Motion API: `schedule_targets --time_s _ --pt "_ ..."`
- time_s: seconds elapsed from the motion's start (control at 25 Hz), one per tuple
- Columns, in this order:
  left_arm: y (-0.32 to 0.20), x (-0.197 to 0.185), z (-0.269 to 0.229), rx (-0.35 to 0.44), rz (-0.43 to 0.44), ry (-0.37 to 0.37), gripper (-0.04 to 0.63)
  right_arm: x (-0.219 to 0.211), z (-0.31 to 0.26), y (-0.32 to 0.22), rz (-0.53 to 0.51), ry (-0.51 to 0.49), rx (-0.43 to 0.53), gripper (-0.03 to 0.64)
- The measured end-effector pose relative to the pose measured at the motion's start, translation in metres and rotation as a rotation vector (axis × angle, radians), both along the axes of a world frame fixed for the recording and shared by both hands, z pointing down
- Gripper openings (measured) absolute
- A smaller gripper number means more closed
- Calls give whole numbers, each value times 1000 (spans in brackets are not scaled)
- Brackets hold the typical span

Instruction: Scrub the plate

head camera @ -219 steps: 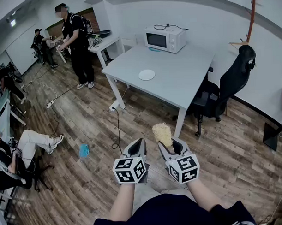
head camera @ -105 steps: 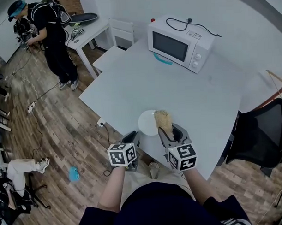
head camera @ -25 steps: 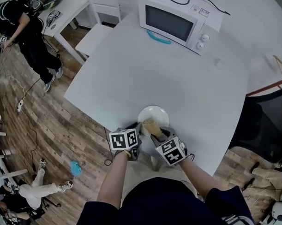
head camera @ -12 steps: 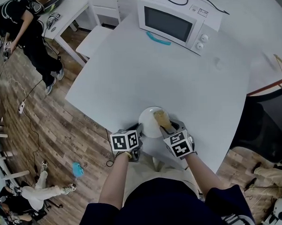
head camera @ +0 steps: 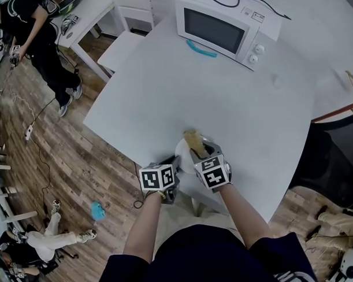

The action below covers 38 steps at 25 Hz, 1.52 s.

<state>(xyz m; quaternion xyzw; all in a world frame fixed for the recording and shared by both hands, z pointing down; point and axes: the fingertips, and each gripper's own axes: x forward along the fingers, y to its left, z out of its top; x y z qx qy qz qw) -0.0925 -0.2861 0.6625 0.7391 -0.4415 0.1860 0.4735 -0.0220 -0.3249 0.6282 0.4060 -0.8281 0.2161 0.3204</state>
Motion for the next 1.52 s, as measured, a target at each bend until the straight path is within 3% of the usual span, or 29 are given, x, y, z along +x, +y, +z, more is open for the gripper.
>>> schedule_targets --time_s 0.44,0.64,0.88,1.08,1.52 --pt "-1 -2 1 6 -4 -17 66 -34 0 21 -110 -7 -8 172" --pt "-1 -2 2 12 -11 -23 64 -30 5 46 -166 19 -12 172" --pt "-4 -3 1 33 -16 -48 61 -20 11 75 -176 -27 -89 172" --pt "-5 -3 1 48 -11 -63 61 -17 11 98 -245 11 -102 170" --pt "-5 -4 0 74 -23 -95 61 23 15 110 -177 39 -111 169"
